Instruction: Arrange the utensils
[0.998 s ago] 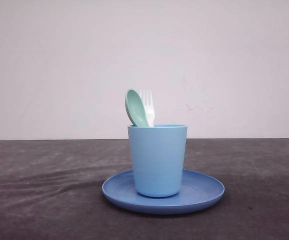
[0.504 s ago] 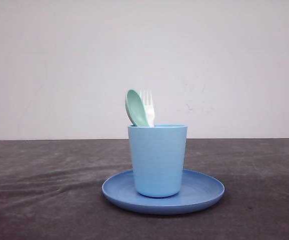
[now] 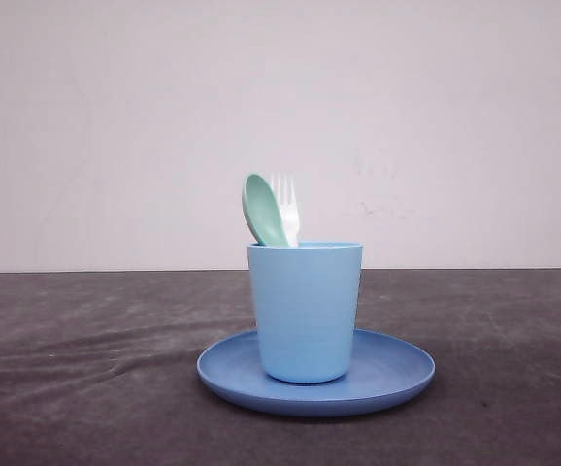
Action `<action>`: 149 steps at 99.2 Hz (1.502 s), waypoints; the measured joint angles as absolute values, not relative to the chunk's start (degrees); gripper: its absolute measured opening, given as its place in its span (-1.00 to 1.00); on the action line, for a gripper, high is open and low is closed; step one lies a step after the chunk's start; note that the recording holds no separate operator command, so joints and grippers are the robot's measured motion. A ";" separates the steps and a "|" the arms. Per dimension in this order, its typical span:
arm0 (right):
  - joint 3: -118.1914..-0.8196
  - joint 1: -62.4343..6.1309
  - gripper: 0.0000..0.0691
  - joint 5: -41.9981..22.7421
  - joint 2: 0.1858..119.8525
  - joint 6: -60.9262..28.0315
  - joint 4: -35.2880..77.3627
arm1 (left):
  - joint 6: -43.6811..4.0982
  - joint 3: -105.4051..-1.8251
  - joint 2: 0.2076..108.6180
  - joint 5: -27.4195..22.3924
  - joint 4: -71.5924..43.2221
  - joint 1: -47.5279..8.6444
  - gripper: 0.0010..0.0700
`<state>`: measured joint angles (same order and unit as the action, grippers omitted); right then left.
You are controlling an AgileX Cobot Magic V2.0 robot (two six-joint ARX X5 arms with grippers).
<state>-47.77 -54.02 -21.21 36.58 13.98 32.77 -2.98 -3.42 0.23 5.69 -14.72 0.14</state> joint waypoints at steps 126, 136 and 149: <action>-47.77 -49.25 -0.99 -24.01 34.50 11.53 31.24 | -2.98 -3.42 0.25 4.60 -14.72 0.14 -0.96; -47.75 -43.31 -0.99 -23.97 34.61 8.47 28.62 | -2.98 -3.42 0.25 4.60 -14.72 0.14 -0.96; -47.33 -33.23 -0.99 -23.81 34.65 5.50 27.18 | -2.98 -3.42 0.25 4.60 -14.74 0.14 -0.96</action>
<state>-47.33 -33.23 -23.81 34.65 5.50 27.18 -2.98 -3.42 0.25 4.60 -14.74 0.14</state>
